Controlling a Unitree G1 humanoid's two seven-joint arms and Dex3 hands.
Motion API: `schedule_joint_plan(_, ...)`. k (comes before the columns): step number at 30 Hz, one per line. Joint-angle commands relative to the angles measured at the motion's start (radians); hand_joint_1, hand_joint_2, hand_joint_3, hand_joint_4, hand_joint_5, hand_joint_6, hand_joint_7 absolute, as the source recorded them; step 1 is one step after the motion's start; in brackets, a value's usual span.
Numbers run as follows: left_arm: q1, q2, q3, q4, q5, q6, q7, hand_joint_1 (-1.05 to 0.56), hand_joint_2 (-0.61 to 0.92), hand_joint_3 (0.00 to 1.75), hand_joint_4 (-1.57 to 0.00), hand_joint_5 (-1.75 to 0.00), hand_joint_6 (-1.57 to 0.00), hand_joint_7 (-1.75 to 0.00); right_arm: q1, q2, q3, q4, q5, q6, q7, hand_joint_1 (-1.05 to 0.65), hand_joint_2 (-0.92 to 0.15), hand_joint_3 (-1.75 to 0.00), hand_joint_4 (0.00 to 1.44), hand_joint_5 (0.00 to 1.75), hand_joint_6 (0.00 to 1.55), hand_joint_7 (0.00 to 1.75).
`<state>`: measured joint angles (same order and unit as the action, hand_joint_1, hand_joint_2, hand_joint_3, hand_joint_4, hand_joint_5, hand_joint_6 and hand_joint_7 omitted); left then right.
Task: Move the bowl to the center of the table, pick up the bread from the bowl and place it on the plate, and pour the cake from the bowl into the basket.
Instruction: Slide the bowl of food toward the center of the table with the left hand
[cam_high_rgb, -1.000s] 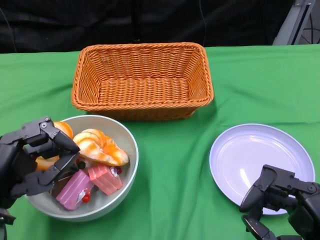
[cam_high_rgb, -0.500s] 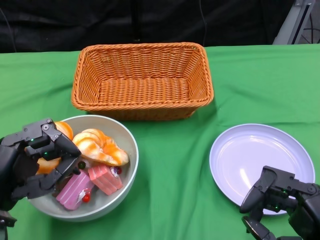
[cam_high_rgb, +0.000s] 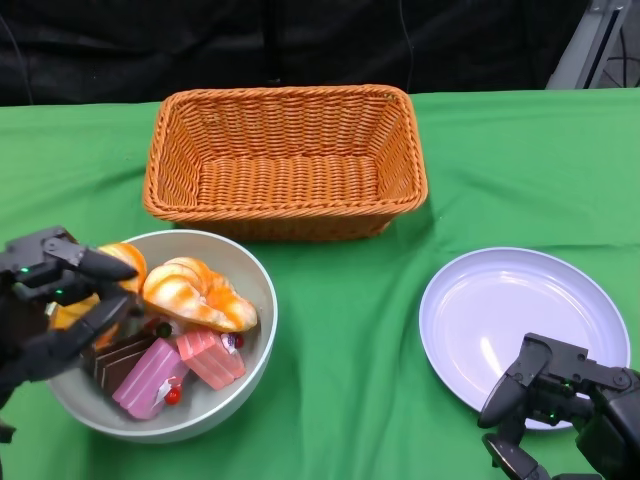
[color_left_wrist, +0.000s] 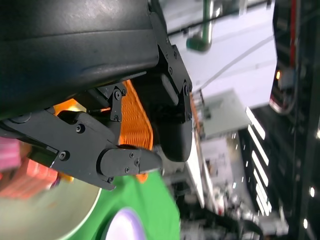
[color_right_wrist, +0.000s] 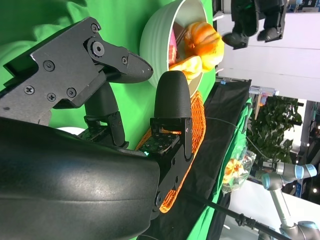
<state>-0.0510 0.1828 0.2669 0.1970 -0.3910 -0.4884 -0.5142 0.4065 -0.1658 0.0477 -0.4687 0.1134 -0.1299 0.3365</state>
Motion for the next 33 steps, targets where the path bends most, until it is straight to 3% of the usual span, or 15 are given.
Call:
schedule_joint_plan(1,-0.023,-0.003,0.044,0.018,0.021,-0.034,0.077,-0.40,0.92,0.12,-0.90,-0.48,-0.98,-0.09,0.003,-0.009,-0.002,0.006,0.009,-0.008,-0.002,-0.16,-0.49,-0.95,0.68,1.64,0.64,1.37)
schedule_joint_plan(4,-0.048,0.011,0.071,0.060,0.008,-0.057,0.084,-0.45,0.92,0.18,-0.82,-0.19,-0.82,-0.01,0.002,-0.008,-0.001,0.007,0.007,-0.010,-0.002,-0.15,-0.48,-0.95,0.67,1.64,0.64,1.37)
schedule_joint_plan(9,-0.078,0.051,0.107,0.130,0.084,-0.114,0.136,-0.55,0.92,0.21,-0.72,-0.06,-0.68,0.00,0.004,-0.009,-0.001,0.004,0.008,-0.008,-0.002,-0.16,-0.49,-0.94,0.68,1.64,0.64,1.37)
schedule_joint_plan(12,-0.081,0.075,0.116,0.143,0.187,-0.096,0.235,-0.55,0.92,0.24,-0.65,-0.02,-0.59,0.00,0.004,-0.009,0.001,0.004,0.001,-0.010,-0.005,-0.16,-0.49,-0.94,0.68,1.64,0.64,1.38)
schedule_joint_plan(19,-0.084,0.174,0.085,0.141,0.325,0.073,0.318,-0.64,0.92,0.34,-0.48,0.00,-0.43,0.00,0.001,-0.009,0.006,0.012,0.002,-0.013,-0.002,-0.16,-0.50,-0.94,0.66,1.64,0.64,1.38)
schedule_joint_plan(26,-0.128,0.284,0.041,0.169,0.259,0.378,0.163,-0.68,0.92,0.44,-0.09,0.00,-0.16,0.00,-0.004,-0.009,0.014,0.028,0.009,-0.017,0.004,-0.16,-0.50,-0.95,0.66,1.65,0.63,1.39)
schedule_joint_plan(33,-0.220,0.316,0.028,0.298,0.257,0.498,0.134,-0.68,0.92,0.44,-0.04,-0.01,-0.09,0.00,-0.002,-0.006,0.018,0.031,-0.007,-0.025,-0.008,-0.14,-0.49,-0.94,0.67,1.64,0.63,1.39)
